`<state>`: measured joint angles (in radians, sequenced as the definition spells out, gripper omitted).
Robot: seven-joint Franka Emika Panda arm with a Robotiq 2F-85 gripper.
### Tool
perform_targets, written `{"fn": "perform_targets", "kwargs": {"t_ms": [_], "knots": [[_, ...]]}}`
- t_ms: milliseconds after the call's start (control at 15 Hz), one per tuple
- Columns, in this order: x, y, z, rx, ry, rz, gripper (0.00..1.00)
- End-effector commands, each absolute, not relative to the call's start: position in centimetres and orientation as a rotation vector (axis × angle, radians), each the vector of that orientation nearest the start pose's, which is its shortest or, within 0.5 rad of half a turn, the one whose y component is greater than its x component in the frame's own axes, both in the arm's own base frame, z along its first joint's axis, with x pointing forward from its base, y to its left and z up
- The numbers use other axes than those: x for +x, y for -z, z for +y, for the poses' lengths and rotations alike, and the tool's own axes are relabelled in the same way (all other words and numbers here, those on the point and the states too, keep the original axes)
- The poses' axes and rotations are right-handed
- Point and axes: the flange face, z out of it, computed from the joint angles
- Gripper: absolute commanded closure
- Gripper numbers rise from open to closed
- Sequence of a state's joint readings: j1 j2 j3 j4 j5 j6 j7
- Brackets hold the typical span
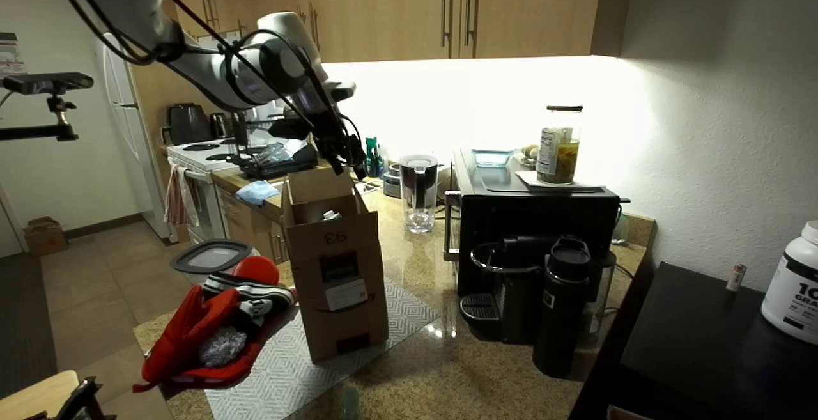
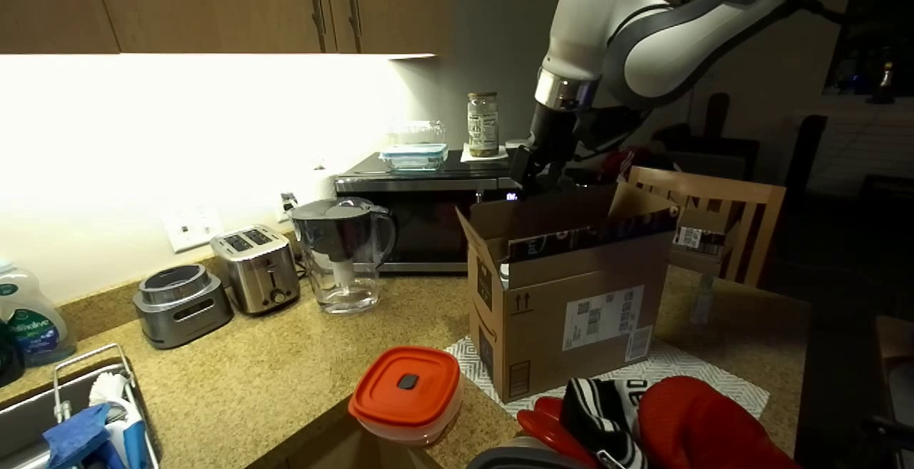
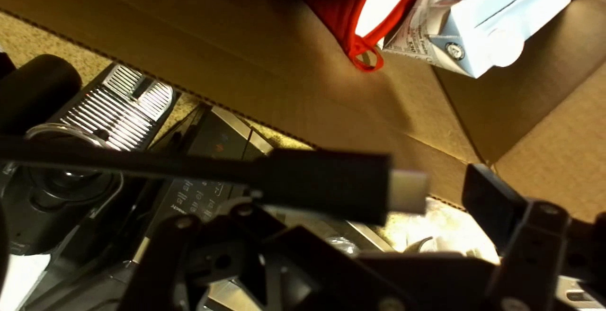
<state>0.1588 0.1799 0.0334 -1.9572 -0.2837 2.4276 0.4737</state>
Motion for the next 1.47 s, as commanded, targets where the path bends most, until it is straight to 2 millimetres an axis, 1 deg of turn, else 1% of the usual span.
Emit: {"fn": "perform_targets", "kwargs": {"t_ms": [0, 200, 400, 667, 733, 867, 933, 1000, 1067, 1267, 1400], "knots": [[62.2, -41.4, 11.8, -3.184, 0.441, 0.064, 0.0], [62.5, -40.7, 12.7, -3.205, 0.354, 0.069, 0.0], [63.3, -40.3, 13.0, -3.221, 0.322, 0.108, 0.0], [64.1, -40.8, 13.0, -3.213, 0.308, 0.145, 0.0], [64.1, -41.1, 13.0, -3.208, 0.321, 0.166, 0.0], [63.7, -42.2, 13.0, -3.199, 0.448, 0.144, 0.0], [63.7, -42.6, 13.0, -3.19, 0.485, 0.143, 0.0], [63.4, -43.6, 12.9, -3.179, 0.55, 0.147, 0.0], [63.3, -44.2, 12.8, -3.174, 0.583, 0.145, 0.0], [62.2, -45.9, 12.5, -3.167, 0.583, 0.127, 0.0], [61.3, -46.6, 12.6, -3.164, 0.569, 0.132, 0.0]]}}
